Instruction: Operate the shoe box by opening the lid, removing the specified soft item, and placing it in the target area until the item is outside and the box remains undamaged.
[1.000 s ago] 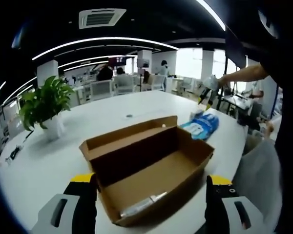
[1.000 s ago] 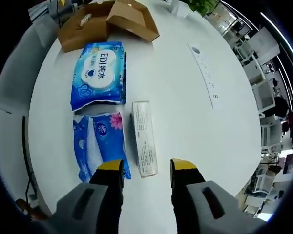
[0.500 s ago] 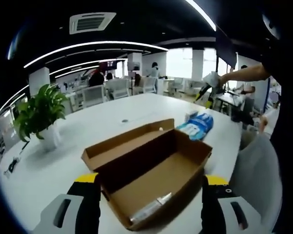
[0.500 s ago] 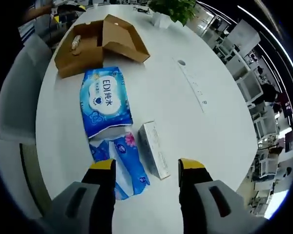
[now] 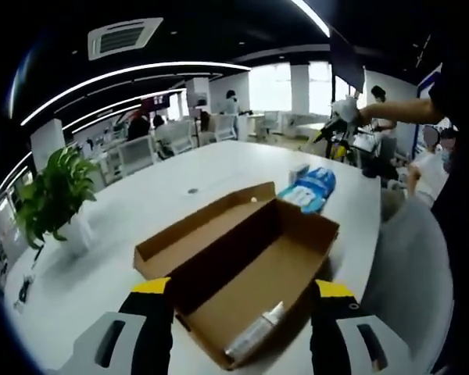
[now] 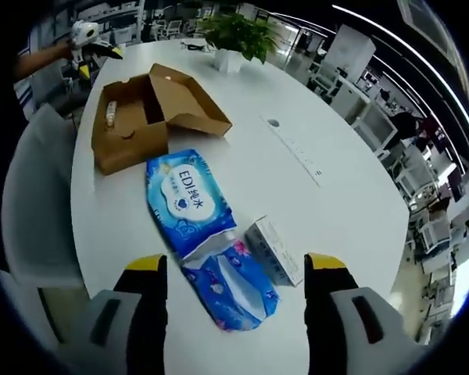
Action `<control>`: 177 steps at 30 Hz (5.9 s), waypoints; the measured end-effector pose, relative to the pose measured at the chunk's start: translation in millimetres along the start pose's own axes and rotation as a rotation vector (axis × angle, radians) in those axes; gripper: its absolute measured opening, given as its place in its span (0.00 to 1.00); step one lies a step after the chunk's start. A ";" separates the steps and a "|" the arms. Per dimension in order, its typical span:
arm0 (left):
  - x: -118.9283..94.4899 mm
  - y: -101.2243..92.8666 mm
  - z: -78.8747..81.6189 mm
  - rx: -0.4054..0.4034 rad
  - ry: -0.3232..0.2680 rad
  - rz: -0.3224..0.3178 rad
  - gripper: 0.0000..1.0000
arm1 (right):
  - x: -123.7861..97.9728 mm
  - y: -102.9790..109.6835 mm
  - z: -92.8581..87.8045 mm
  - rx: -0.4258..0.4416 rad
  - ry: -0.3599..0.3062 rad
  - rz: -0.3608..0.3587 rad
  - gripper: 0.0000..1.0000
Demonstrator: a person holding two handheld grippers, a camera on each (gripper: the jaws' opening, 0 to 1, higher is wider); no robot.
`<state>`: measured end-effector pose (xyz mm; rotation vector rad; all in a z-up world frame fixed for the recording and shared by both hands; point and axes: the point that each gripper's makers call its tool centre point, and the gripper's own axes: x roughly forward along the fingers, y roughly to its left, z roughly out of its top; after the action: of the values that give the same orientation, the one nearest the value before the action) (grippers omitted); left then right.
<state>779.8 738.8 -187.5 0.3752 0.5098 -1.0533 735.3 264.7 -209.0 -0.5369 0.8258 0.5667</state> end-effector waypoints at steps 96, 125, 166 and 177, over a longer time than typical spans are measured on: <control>100.4 -41.6 -121.6 0.578 0.712 -0.621 0.21 | -66.5 153.6 30.8 0.511 -0.332 -0.176 0.94; 100.4 -43.2 -78.9 0.542 0.573 -0.543 0.20 | -73.2 149.3 50.6 0.492 -0.409 -0.166 0.91; 78.7 -70.8 30.0 0.301 0.145 -0.404 0.20 | -53.8 162.8 110.3 0.405 -0.515 -0.041 0.80; 76.1 -90.8 64.9 0.239 0.017 -0.409 0.20 | -45.3 167.8 129.9 0.393 -0.557 0.001 0.73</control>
<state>743.1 609.0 -181.8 0.5035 0.4883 -1.5156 669.0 458.1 -136.3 -0.0078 0.3864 0.5033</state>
